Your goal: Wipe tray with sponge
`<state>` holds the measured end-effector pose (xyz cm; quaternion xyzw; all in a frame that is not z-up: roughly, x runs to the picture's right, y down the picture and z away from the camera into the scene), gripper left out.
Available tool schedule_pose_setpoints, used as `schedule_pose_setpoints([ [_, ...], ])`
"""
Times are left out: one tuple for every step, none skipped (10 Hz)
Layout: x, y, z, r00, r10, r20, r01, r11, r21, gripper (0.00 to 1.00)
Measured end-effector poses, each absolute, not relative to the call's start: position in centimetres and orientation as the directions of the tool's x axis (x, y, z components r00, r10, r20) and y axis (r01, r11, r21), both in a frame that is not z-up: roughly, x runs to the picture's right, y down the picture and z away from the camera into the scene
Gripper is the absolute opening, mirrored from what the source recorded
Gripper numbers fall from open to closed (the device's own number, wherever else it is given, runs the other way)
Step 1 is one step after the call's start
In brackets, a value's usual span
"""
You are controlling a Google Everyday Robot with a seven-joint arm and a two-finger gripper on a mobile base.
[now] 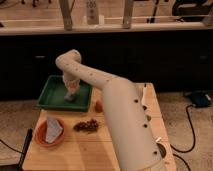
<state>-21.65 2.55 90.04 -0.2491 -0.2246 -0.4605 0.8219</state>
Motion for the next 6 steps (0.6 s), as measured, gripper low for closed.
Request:
schedule_pose_setpoints([
  [-22.6, 3.4, 89.2, 0.433, -0.66, 0.614, 0.89, 0.422, -0.174, 0.03],
  [-22.9, 4.1, 88.8, 0.414, -0.665, 0.621, 0.899, 0.407, -0.163, 0.03],
  [-22.8, 4.8, 88.3, 0.399, -0.669, 0.627, 0.906, 0.394, -0.157, 0.03],
  [-21.9, 5.6, 87.8, 0.389, -0.672, 0.63, 0.911, 0.38, -0.157, 0.03],
  [-21.0, 5.9, 87.4, 0.387, -0.674, 0.629, 0.913, 0.378, -0.157, 0.03],
  [-19.9, 6.2, 87.2, 0.389, -0.675, 0.627, 0.913, 0.373, -0.164, 0.03],
])
